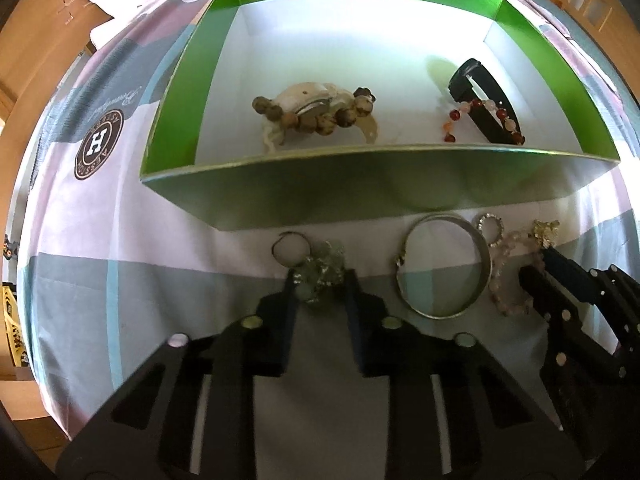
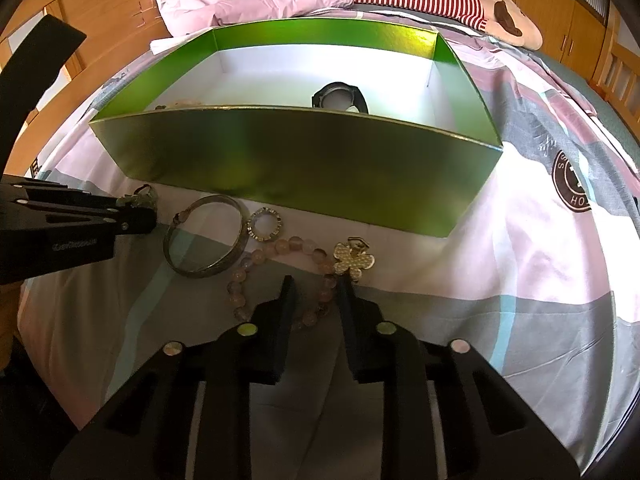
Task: Organize jewelry
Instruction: 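Grasp the green jade pendant with the left tool while the right tool grasps the light pink bead bracelet, then carry the pendant and pink bracelet into the box and open both tools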
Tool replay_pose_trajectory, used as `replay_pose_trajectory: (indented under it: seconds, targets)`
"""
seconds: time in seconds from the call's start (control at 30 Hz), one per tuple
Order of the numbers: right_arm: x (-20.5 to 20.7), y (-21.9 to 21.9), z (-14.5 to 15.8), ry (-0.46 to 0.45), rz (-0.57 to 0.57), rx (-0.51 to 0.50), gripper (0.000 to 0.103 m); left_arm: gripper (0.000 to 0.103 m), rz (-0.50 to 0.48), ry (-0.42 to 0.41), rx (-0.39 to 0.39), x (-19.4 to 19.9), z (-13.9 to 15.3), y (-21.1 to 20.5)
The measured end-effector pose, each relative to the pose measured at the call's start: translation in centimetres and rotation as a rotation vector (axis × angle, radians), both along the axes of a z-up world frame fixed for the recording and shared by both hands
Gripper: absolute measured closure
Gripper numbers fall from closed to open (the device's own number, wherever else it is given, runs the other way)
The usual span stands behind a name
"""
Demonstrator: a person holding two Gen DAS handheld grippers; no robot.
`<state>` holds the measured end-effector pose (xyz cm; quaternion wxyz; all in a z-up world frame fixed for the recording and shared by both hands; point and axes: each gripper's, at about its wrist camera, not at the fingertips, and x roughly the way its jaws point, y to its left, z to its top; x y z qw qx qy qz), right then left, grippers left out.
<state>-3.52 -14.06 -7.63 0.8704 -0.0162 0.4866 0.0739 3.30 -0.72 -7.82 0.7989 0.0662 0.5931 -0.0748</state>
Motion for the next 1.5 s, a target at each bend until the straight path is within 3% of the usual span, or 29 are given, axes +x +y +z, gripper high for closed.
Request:
replay_pose_trajectory:
  seconds: [0.1, 0.4, 0.7, 0.93, 1.2, 1.5]
  targets:
    - [0.1, -0.4, 0.3, -0.002, -0.004, 0.025, 0.093, 0.084, 0.0, 0.017, -0.012, -0.4, 0.4, 0.8]
    - [-0.3, -0.9, 2.8, -0.081, 0.008, 0.062, 0.095, 0.084, 0.055, 0.004, -0.073, -0.1, 2.3, 3.7]
    - [-0.5, -2.4, 4.0, -0.117, -0.036, 0.098, 0.095, 0.084, 0.047, -0.018, -0.092, -0.7, 3.3, 4.0]
    - [-1.0, -1.4, 4.7, -0.135, -0.001, 0.096, 0.095, 0.084, 0.007, -0.101, -0.144, -2.1, 5.8, 4.2]
    - [-1.5, -1.4, 7.2, -0.193, 0.009, 0.121, 0.095, 0.084, 0.029, -0.165, -0.152, -1.3, 7.3, 4.9]
    - [0.3, -2.4, 12.9, -0.32, -0.01, 0.153, 0.095, 0.084, -0.016, -0.272, -0.168, 0.6, 10.9, 4.2]
